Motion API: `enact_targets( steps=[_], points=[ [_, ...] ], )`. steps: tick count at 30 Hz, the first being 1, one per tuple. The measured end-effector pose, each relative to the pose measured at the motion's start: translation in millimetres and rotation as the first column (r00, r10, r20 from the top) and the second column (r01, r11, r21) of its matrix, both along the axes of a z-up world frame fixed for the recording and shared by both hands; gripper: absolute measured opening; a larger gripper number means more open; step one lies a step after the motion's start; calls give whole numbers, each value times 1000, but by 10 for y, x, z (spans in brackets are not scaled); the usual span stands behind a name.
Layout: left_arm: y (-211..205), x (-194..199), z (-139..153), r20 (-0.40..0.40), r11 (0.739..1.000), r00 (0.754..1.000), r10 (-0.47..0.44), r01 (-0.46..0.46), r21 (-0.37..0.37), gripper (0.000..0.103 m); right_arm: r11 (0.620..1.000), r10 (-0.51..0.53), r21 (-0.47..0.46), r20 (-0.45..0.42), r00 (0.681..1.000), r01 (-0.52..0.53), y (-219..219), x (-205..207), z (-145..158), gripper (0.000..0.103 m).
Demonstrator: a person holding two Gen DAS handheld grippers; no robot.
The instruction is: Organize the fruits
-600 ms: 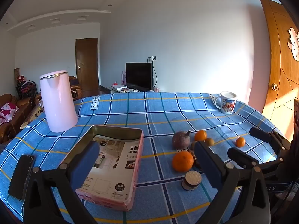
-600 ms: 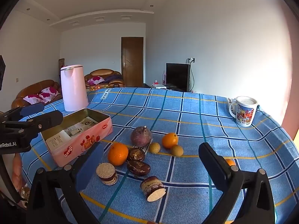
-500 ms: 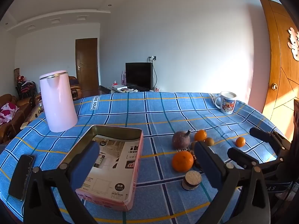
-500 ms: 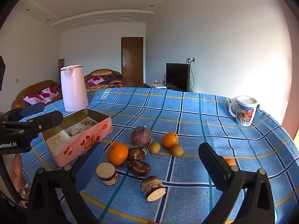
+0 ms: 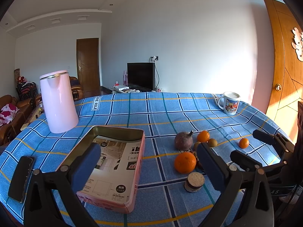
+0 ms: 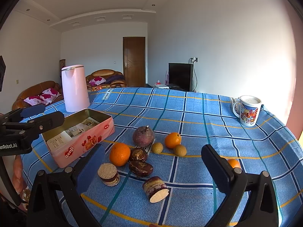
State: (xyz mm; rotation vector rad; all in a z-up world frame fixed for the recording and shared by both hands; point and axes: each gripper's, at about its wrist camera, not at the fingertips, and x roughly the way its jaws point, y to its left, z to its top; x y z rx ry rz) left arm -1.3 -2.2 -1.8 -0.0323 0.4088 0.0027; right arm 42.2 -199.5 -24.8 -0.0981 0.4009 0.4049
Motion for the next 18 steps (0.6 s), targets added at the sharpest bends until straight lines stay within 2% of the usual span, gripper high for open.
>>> enact_targets(
  steps=[12, 18],
  points=[
    [-51, 41, -78, -13, 1000, 1000, -4, 4, 2, 103, 1000, -6, 4, -13, 1000, 6, -52, 25, -38, 102],
    [-193, 113, -127, -30, 997, 998, -58, 56, -46, 103, 999, -41, -29, -18, 999, 41, -133, 78, -103, 102]
  ],
)
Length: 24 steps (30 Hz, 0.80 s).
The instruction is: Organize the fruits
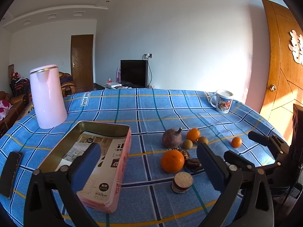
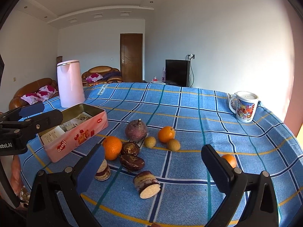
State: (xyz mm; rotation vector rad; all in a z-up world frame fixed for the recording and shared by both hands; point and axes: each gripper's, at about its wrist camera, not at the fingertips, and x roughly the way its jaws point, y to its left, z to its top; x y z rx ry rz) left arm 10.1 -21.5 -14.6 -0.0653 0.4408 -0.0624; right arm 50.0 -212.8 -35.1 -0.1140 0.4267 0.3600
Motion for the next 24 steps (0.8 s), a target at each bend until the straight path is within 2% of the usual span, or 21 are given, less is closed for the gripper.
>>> enact_targets(
  steps=[5, 8, 11, 12, 14, 16, 17, 18, 20, 24],
  points=[
    [-349, 128, -97, -7, 994, 995, -100, 100, 34, 103, 988, -151, 26, -31, 988, 152, -563, 159, -53, 102],
    [-579, 213, -139, -32, 987, 987, -159, 159, 12, 103, 970, -234, 56, -66, 970, 238, -923, 272, -77, 102],
    [-785, 279, -172, -57, 978, 976, -210, 210, 3, 99, 957, -279, 59, -95, 955, 286, -1108, 372, -118, 101],
    [-846, 299, -195, -68, 974, 972, -224, 225, 8, 98, 956, -281, 58, -107, 954, 288, -1127, 409, -129, 100],
    [-953, 337, -248, -109, 964, 959, -262, 264, 8, 86, 957, -276, 51, -134, 952, 285, -1153, 490, -164, 93],
    [-1041, 379, -329, -144, 955, 946, -292, 296, 8, 82, 963, -255, 43, -180, 950, 267, -1147, 608, -213, 78],
    [-1075, 391, -364, -159, 951, 940, -303, 308, 5, 82, 966, -243, 38, -200, 949, 256, -1128, 655, -242, 75],
    [-1093, 412, -415, -177, 949, 934, -310, 316, 8, 81, 968, -234, 33, -218, 947, 247, -1118, 703, -271, 74],
    [-1127, 433, -462, -199, 941, 922, -332, 338, 0, 72, 970, -229, 22, -248, 941, 241, -1113, 755, -318, 67],
    [-1185, 487, -535, -216, 936, 915, -340, 352, 21, 69, 976, -209, -4, -292, 933, 217, -1075, 845, -368, 62]
  ],
)
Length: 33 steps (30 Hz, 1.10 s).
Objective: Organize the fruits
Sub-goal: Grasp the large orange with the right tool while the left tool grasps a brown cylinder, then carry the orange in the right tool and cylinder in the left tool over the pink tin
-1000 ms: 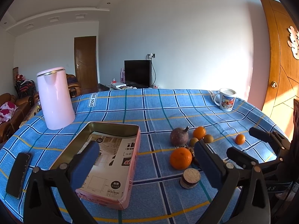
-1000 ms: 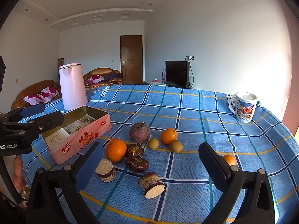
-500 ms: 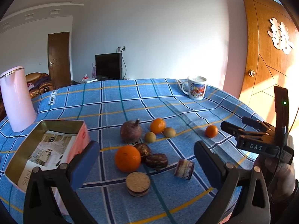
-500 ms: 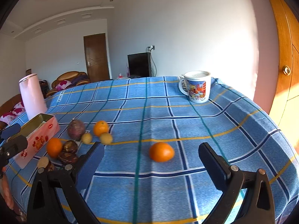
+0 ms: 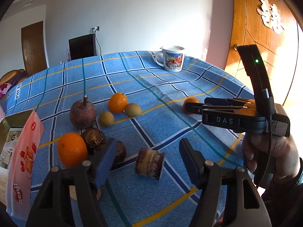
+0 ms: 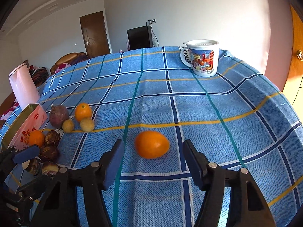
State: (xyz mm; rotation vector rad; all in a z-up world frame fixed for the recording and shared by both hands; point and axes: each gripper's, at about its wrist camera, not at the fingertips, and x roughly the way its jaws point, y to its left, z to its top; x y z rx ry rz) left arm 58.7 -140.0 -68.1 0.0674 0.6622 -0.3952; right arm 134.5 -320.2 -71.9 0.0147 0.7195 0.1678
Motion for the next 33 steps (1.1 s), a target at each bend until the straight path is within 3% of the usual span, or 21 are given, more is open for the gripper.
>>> enact_targets(
  steps=[4, 7, 15, 17, 20, 33],
  points=[
    [-61, 53, -57, -7, 1000, 1000, -15, 15, 26, 62, 1000, 17, -20, -53, 998, -18, 52, 92, -56, 48],
    [-106, 67, -82, -5, 999, 1000, -22, 22, 45, 62, 999, 16, -41, -64, 998, -19, 73, 124, -71, 44],
    [-186, 101, -138, -13, 995, 999, -36, 37, 91, 60, 998, 18, -64, -33, 999, -20, 92, 68, -41, 43],
    [-181, 109, -159, -31, 995, 998, -48, 50, 85, 41, 997, 19, -71, -16, 1000, -20, 103, 51, -29, 43],
    [-145, 109, -155, -38, 997, 998, -56, 58, 59, 32, 998, 21, -67, 5, 1000, -21, 99, 21, -10, 43],
    [-20, 21, -77, 20, 998, 998, -62, 62, -16, 31, 996, 58, -74, 144, 988, -48, 143, -167, 76, 43]
  ],
)
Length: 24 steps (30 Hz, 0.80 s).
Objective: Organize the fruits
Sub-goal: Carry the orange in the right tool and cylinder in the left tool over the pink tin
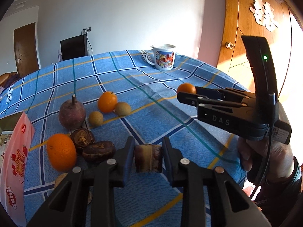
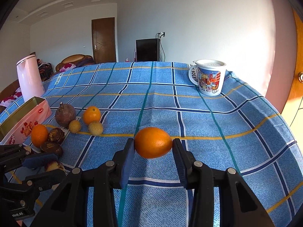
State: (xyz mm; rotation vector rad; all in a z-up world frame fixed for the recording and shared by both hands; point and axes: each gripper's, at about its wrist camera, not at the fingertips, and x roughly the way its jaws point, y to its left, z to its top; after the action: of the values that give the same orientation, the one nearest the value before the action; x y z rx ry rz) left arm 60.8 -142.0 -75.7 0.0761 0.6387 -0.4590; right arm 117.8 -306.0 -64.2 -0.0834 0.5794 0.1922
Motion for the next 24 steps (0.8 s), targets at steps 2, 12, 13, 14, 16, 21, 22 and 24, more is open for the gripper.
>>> enact_targets(
  steps=[2, 12, 13, 14, 16, 21, 22, 24],
  points=[
    [3, -17, 12, 14, 1000, 1000, -2, 2, -5, 31, 1000, 5, 5, 14, 1000, -5, -2, -19, 7, 43],
    [133, -81, 114, 76, 999, 996, 49, -49, -12, 31, 1000, 8, 15, 83, 997, -10, 7, -129, 40, 42],
    [150, -87, 130, 83, 999, 995, 54, -53, -13, 31, 1000, 9, 14, 89, 996, -10, 9, -136, 44, 42],
    [168, -101, 146, 92, 998, 994, 58, -58, -12, 31, 1000, 10, 13, 93, 996, -11, 14, -142, 48, 42],
    [216, -128, 183, 112, 997, 991, 76, -75, -9, 31, 1000, 11, 12, 100, 995, -12, 23, -152, 59, 42],
    [322, -180, 292, 167, 992, 978, 123, -125, 2, 31, 999, 41, 15, 116, 992, -43, 127, -203, 104, 42],
    [344, -189, 313, 177, 990, 975, 135, -139, 7, 31, 999, 50, 13, 123, 991, -52, 165, -217, 124, 42],
    [403, -206, 353, 194, 986, 968, 160, -166, 13, 31, 997, 70, 14, 137, 988, -72, 250, -243, 177, 42]
  ],
)
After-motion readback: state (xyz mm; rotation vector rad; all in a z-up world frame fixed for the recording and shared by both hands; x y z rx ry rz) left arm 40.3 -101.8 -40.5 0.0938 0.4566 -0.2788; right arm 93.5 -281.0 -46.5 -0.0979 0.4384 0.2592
